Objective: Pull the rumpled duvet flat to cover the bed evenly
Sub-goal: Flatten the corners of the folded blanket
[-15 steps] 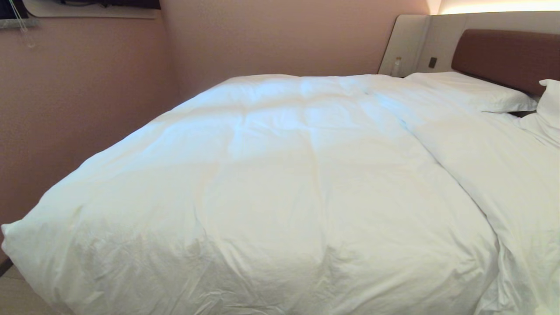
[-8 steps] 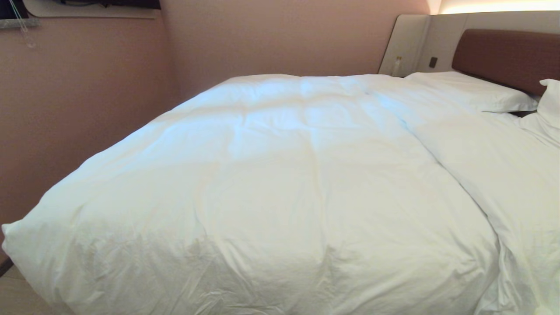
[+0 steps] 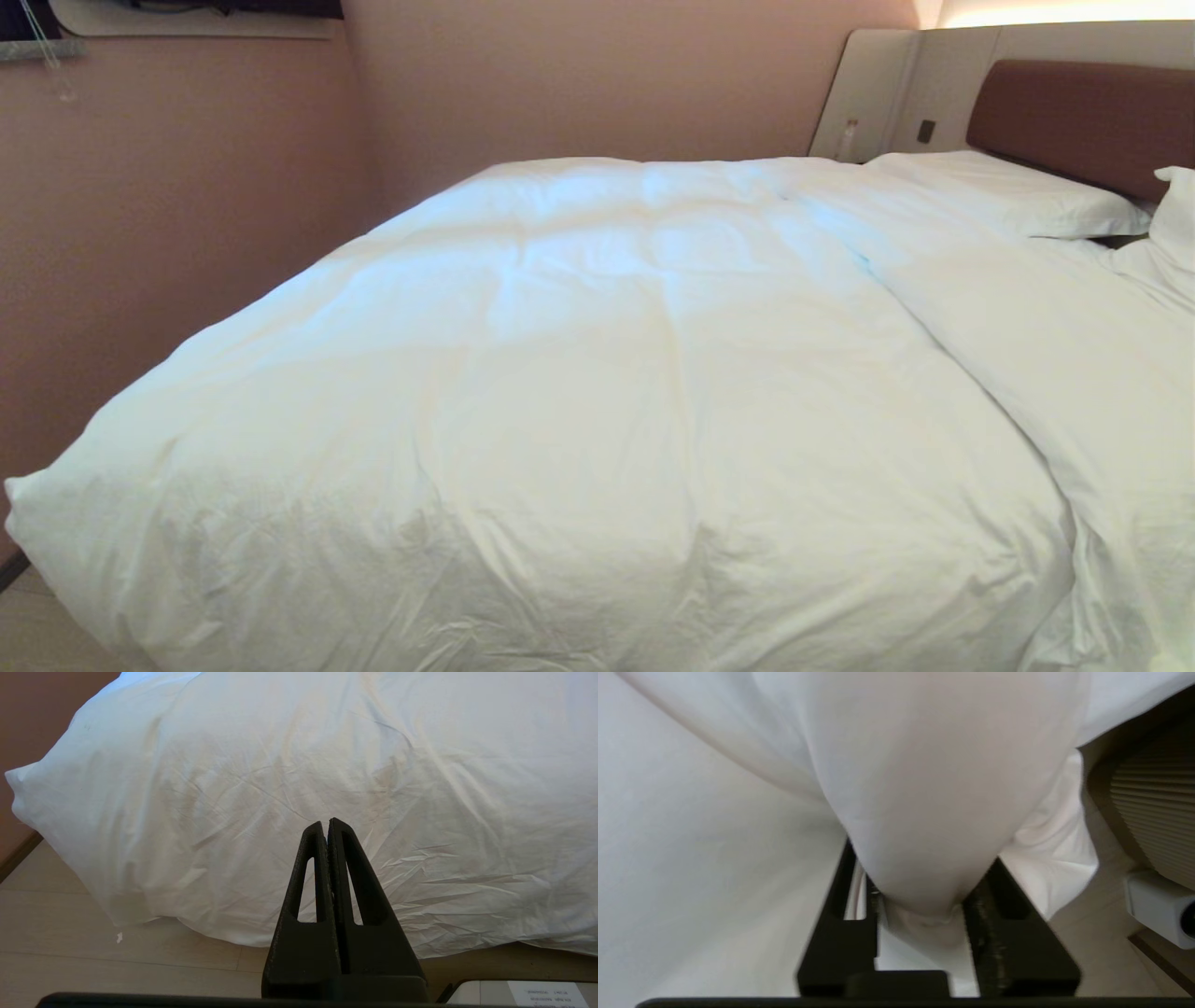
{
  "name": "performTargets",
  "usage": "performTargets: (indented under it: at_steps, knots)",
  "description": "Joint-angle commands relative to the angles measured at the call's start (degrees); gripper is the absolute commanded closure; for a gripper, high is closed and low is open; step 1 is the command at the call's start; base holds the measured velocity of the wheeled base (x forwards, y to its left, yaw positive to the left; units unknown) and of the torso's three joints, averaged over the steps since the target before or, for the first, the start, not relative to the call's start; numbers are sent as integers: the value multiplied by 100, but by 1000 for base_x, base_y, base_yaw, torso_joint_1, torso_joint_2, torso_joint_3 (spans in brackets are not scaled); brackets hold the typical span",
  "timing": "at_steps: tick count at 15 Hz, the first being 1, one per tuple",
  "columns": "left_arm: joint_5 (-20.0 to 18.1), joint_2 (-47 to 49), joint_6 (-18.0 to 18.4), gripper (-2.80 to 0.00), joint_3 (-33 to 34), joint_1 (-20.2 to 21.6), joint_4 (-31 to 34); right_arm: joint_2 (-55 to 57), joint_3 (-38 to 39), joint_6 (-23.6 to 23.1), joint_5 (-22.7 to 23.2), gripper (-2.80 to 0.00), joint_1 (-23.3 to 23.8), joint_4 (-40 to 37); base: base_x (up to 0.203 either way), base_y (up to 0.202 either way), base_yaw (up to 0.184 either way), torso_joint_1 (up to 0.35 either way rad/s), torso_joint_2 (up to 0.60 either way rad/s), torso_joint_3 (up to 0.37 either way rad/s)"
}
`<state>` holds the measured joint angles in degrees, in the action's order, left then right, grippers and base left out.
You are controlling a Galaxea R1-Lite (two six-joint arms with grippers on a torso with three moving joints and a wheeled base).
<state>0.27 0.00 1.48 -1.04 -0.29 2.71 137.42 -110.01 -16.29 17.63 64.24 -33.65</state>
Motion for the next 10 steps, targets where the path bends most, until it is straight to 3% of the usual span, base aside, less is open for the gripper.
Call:
performTargets:
  at_steps: [1, 10]
  knots:
    - [0, 0, 2, 0, -2, 3, 1, 12, 14, -15, -84, 0, 0, -19, 0, 0, 0, 0, 0, 0]
    - [0, 0, 2, 0, -2, 3, 1, -176, -4, -119, -108, 0, 130, -133, 0, 0, 0, 0, 0, 0]
